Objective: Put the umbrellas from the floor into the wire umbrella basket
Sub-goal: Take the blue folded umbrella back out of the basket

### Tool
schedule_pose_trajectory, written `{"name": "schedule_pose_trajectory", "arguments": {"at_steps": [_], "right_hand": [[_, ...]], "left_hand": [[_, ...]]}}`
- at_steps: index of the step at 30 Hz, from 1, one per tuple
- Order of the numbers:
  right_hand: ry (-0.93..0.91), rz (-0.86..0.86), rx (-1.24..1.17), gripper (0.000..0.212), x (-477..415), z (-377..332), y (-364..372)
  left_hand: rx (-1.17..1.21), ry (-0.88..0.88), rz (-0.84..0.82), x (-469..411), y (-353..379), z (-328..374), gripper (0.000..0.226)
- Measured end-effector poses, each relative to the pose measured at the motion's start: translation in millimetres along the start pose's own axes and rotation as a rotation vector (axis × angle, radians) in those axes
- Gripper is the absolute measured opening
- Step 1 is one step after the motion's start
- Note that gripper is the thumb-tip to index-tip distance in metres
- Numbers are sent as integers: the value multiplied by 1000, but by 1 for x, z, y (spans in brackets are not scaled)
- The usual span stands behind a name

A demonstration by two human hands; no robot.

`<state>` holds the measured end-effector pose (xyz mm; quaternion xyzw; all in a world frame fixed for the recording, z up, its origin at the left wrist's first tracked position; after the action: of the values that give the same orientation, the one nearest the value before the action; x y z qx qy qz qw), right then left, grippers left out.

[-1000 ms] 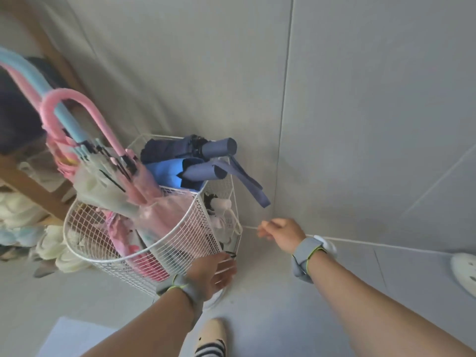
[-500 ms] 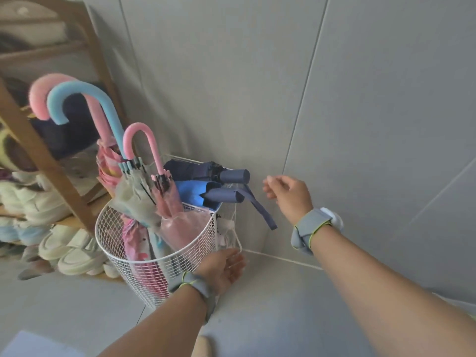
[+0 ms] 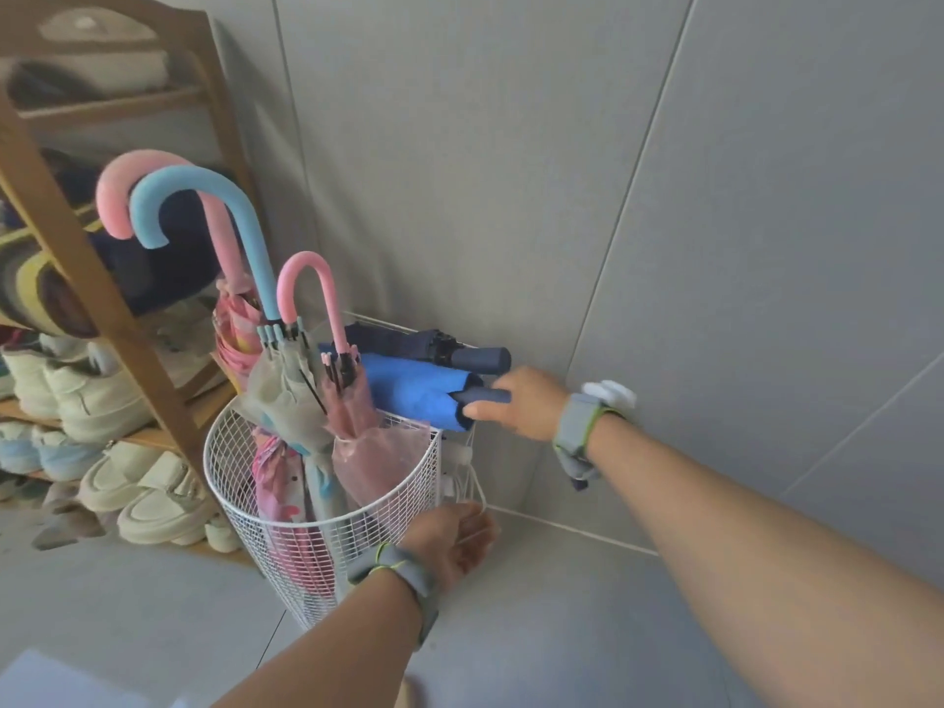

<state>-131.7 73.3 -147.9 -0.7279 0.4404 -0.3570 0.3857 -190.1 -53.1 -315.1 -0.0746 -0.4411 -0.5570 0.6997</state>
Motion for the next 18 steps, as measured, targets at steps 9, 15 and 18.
{"name": "schedule_pose_trajectory", "arguments": {"at_steps": [9,15,18], "right_hand": [[171,136,-710,31,110,158,-17],[487,108,-733,41,185,264,48],[560,81,-640,36,196,286,83]], "left_hand": [[-82,3,-37,-1,16,-9,15],[-297,-45,28,-12,-3,-40,17],[-480,-111,100,-20,-32,-58,17]]}}
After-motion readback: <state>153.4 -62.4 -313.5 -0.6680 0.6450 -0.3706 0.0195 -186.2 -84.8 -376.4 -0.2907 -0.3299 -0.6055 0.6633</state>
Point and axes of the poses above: each hand's wrist, its own x-axis away from the middle knuckle, its own y-axis out of the palm, z = x × y, the point moved 10 cm from there along -x, towards the middle knuckle, and after that the axes turned 4 degrees about y, right-handed, at the moved point
